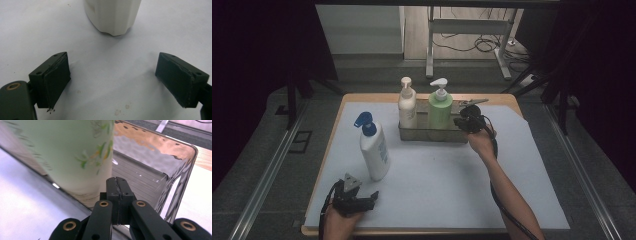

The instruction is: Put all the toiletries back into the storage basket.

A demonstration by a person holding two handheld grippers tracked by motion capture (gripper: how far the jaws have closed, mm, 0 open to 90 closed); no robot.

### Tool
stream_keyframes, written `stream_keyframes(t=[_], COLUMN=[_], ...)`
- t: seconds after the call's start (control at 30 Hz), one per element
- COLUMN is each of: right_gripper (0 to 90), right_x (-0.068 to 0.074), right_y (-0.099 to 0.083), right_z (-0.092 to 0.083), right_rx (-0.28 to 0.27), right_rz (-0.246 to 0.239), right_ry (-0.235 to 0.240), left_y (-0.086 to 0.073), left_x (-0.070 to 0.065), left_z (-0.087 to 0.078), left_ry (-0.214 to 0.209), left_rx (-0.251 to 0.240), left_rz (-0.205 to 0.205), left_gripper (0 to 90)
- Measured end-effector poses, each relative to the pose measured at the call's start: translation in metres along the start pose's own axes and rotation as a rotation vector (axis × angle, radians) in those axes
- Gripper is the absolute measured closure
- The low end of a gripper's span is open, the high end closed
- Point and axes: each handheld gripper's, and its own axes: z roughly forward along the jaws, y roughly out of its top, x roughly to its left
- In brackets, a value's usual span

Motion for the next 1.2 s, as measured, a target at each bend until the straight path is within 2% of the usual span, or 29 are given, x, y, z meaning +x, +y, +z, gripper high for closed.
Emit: stream_keyframes(t=[0.27, 0.4, 0.57, 0.73, 0.93, 1.2], right_gripper=[89.6, 89.6, 89.6, 89.6, 89.7, 89.6], right_x=[0.001, 0.002, -0.001, -0.001, 0.001, 0.008], right_y=[0.004, 0.005, 0.005, 0.004, 0.004, 0.004], right_z=[0.017, 0.024, 0.030, 0.033, 0.034, 0.038], right_rx=[0.002, 0.005, 0.011, 0.017, 0.020, 0.020], right_rz=[0.032, 0.039, 0.073, 0.087, 0.085, 0.085], right_ry=[0.001, -0.019, -0.005, 0.001, 0.003, 0.028], left_y=[0.000, 0.000, 0.000, 0.000, 0.000, 0.000], left_x=[0.000, 0.000, 0.000, 0.000, 0.000, 0.000], left_z=[0.000, 0.000, 0.000, 0.000, 0.000, 0.000], left_ry=[0.001, 0.001, 0.001, 0.000, 0.000, 0.000], left_rx=[0.001, 0.001, 0.001, 0.001, 0.001, 0.001], left_rz=[0.001, 0.001, 0.001, 0.000, 0.000, -0.001], left_gripper=[12.1, 12.1, 12.1, 12.1, 12.1, 12.1])
